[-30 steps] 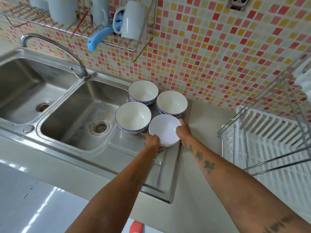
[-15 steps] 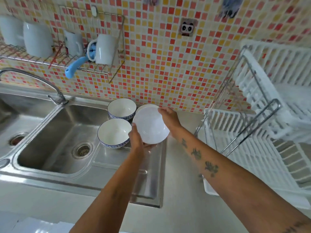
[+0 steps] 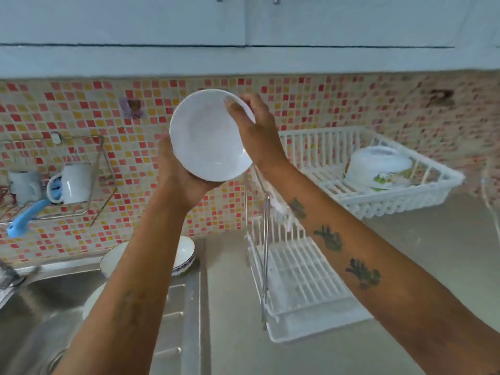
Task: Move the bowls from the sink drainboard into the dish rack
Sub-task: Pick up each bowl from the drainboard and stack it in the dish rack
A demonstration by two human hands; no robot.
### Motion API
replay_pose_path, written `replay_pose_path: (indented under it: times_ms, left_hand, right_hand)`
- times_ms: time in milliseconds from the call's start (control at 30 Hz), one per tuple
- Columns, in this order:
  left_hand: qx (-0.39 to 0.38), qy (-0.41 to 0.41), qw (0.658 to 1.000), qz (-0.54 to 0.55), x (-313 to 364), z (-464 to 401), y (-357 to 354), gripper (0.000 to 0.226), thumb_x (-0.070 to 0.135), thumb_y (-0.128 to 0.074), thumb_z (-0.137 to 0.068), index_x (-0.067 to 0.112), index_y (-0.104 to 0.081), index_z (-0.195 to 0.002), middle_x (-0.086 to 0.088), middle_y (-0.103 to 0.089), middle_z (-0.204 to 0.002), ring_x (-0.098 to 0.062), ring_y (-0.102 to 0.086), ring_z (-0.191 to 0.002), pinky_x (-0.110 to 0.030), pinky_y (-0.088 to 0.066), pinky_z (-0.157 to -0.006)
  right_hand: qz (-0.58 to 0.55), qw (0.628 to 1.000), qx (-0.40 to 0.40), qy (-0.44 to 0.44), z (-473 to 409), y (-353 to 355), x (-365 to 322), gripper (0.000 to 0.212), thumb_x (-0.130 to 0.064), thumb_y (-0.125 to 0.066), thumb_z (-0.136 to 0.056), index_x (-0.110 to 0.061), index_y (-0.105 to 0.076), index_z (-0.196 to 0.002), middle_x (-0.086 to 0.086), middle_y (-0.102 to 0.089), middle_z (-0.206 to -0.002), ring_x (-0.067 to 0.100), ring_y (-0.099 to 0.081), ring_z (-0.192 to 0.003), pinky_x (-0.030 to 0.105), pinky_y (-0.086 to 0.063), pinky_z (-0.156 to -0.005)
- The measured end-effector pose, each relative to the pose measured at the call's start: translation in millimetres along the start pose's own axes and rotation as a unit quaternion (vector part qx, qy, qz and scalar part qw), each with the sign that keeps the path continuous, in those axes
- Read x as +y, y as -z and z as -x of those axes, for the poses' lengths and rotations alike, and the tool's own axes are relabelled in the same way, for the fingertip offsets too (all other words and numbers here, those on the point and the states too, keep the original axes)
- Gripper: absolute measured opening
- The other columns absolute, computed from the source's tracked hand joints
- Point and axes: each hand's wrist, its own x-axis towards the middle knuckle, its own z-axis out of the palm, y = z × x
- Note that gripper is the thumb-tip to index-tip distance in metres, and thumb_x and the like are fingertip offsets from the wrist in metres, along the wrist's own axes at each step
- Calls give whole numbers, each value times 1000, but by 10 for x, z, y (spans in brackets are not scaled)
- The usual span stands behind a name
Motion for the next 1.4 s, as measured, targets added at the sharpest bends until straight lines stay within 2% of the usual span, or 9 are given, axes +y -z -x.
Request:
replay_pose_path:
  times_ms: [200,367,467,567,733,933,1067,1233,1400]
  left_hand:
    - [-162,95,980,-67,-316,-281,-1013,65,69,-37,-87,27,-55,-133,-14,-60,-133,-44,-60,-116,-61,-51,-89]
    - [-200,101,964,-145,-717,-565,-1653,59,61,-44,-89,22,-55,-132,-15,-57,-130,-42,-60,-114,-56,-56,-79]
    - [-176,35,941,-288,-864,-701,-1948,54,52,-52,-91,21,-43,-135,-14,-54,-119,-36,-61,-105,-57,-55,-88]
    - [-176,-73,895,-405,-1034,-813,-2201,63,50,-70,-78,21,-39,-125,-7,-55,-117,-24,-62,-96,-39,-60,-73]
    - [-179,-216,797,-534,-1456,-1006,-2431,66,39,-85,-67,25,-42,-116,-12,-43,-128,-29,-56,-106,-37,-58,-84]
    - [-172,-225,774,-567,-1891,-1113,-2437,67,34,-88,-63,24,-43,-112,-6,-38,-126,-24,-48,-104,-29,-49,-81]
    - [-173,-228,771,-570,-2009,-1147,-2357,68,31,-91,-60,26,-42,-107,0,-34,-121,-22,-44,-110,-30,-49,-88]
    - [-193,-216,729,-620,-2071,-1181,-2304,79,28,-93,-57,14,-44,-117,-10,-33,-133,-24,-44,-107,-28,-49,-87]
    - [-211,-173,714,-644,-2092,-1222,-2268,74,28,-93,-58,19,-38,-106,-11,-31,-132,-27,-46,-105,-20,-58,-55]
  right_hand:
    - [7,995,98,-3,-136,1306,-110,23,-31,-52,-96,-16,-62,-111,-17,-58,-98,-10,-51,-88,3,-41,-69]
    - [46,990,110,-69,-122,2152,84,41,-52,-43,-93,-25,-58,-120,-6,-57,-119,13,-54,-108,33,-44,-90]
    - [52,986,112,-108,-105,2544,194,49,-58,-32,-94,-27,-68,-103,4,-65,-110,21,-58,-106,36,-40,-93]
    - [19,977,149,-151,-118,2830,311,61,-58,-23,-97,-23,-69,-79,0,-65,-80,13,-58,-81,29,-38,-85]
    - [43,963,163,-210,-113,3008,584,95,-85,-35,-66,-5,-70,-102,15,-72,-102,32,-68,-94,46,-52,-95]
    - [24,952,177,-251,-43,3062,819,44,-61,-44,-90,-24,-60,-73,6,-66,-87,28,-65,-84,43,-53,-87]
    - [31,950,162,-266,-81,3105,950,41,-49,-58,-87,-10,-61,-100,2,-62,-90,12,-59,-69,25,-46,-57]
    - [50,938,164,-302,-103,3120,1059,47,-36,-63,-84,-2,-59,-116,3,-61,-84,16,-58,-65,24,-44,-52]
    - [82,930,158,-320,-137,3120,1097,53,-32,-59,-89,-5,-45,-132,5,-54,-99,17,-53,-73,25,-39,-53]
